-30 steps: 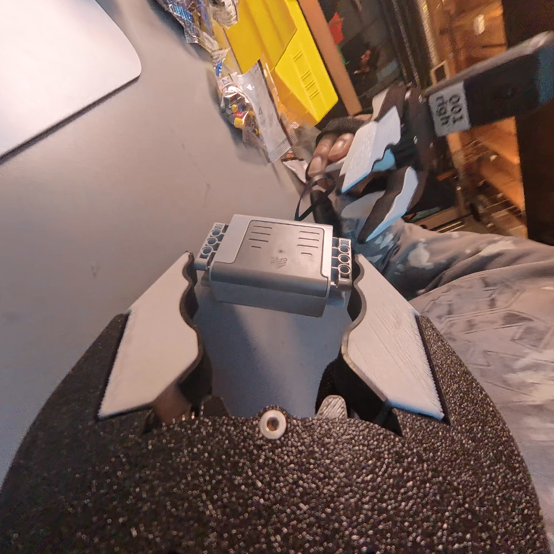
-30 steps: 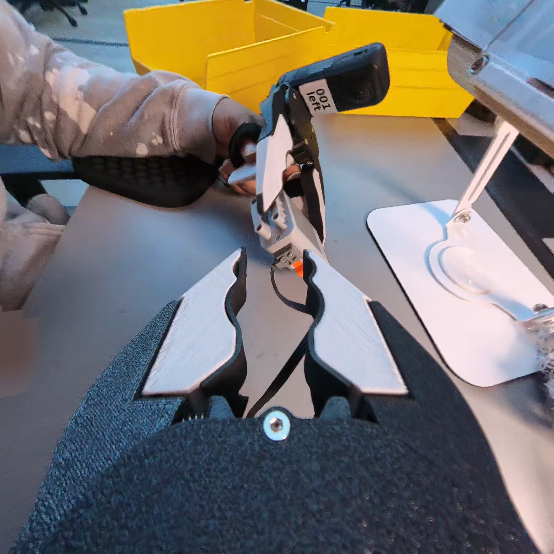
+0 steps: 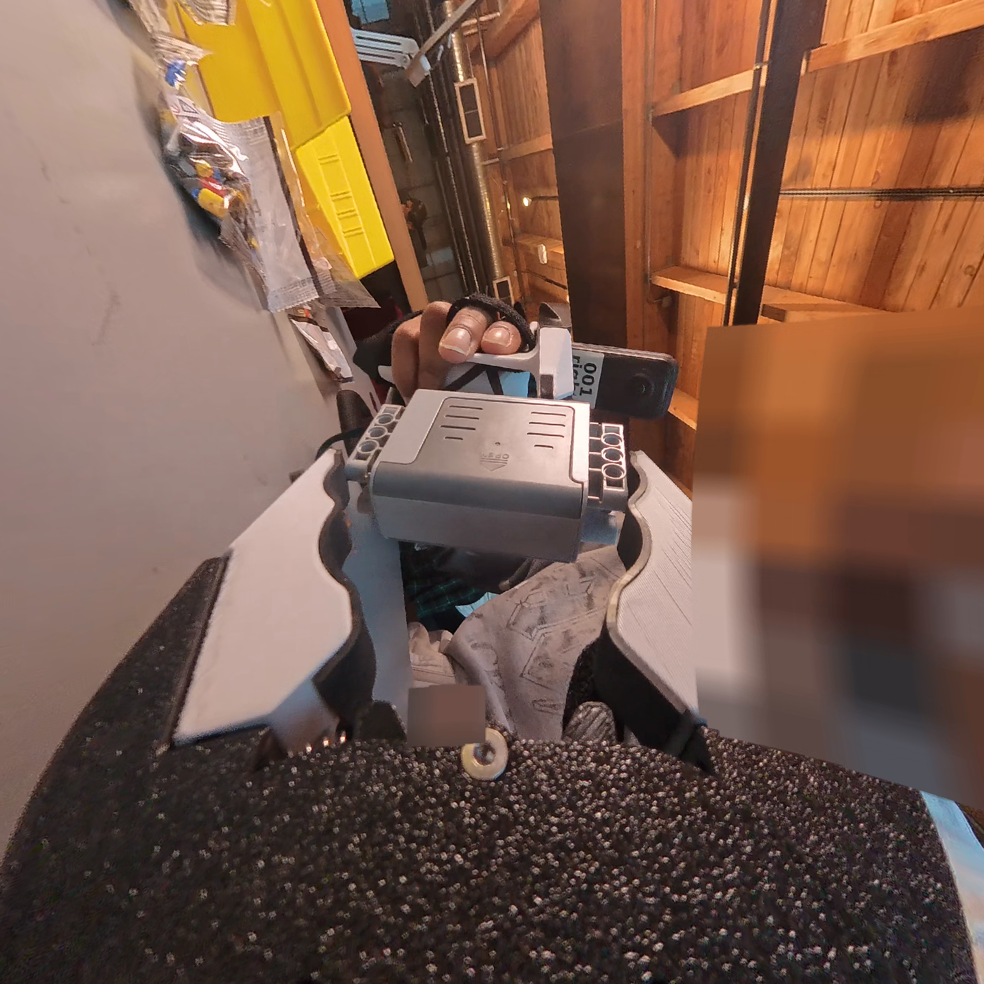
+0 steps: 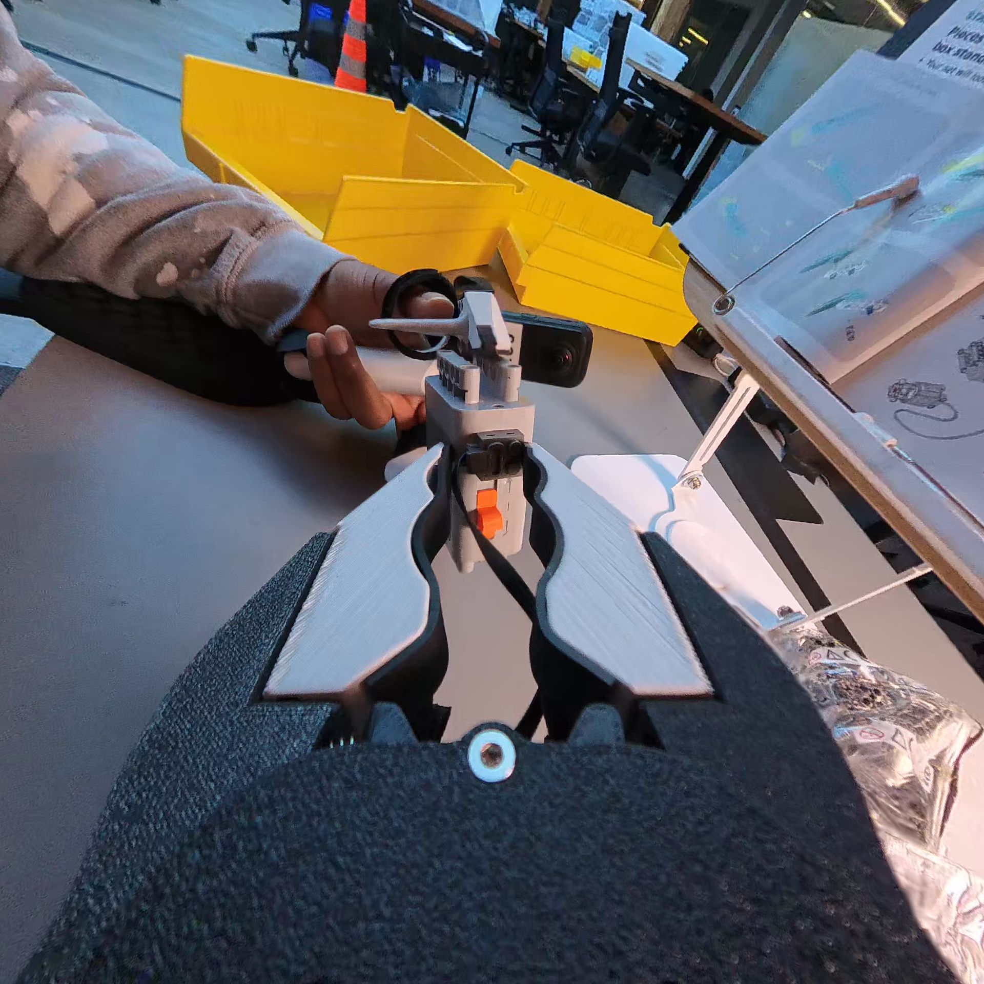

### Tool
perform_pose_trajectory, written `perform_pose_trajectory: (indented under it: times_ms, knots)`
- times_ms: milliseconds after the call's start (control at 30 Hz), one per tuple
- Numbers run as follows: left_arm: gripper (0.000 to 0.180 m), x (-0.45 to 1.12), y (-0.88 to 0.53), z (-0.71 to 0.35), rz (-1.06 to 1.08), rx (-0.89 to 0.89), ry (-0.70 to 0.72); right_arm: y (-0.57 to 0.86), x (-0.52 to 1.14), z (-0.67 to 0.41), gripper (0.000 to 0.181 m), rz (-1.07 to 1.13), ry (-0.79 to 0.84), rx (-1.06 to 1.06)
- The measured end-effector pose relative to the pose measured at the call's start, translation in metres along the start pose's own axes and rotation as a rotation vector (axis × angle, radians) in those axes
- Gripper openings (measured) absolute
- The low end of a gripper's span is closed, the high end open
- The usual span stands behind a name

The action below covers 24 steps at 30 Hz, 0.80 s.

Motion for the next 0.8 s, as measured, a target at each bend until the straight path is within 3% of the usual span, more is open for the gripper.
perform_pose_trajectory:
  times_ms: [433,800]
  knots:
    - [0.099,0.011,0.052,0.037,0.317,0.199,-0.196,-0.029,-0.008,-0.061,0.025,-0.025,0.197,-0.180]
    - [0.099,0.013,0.060,0.034,0.350,0.382,-0.128,-0.023,-0.011,-0.064,0.026,-0.006,0.282,-0.042]
Point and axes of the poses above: each gripper's, where its closed fingertips meet, x out along the fingers, z out of its underside, y = z × x across the jaws, the point moved 2 cm from there along -x, back along the fingers, and after that the axes turned 9 degrees about y, right-handed, at the moved point
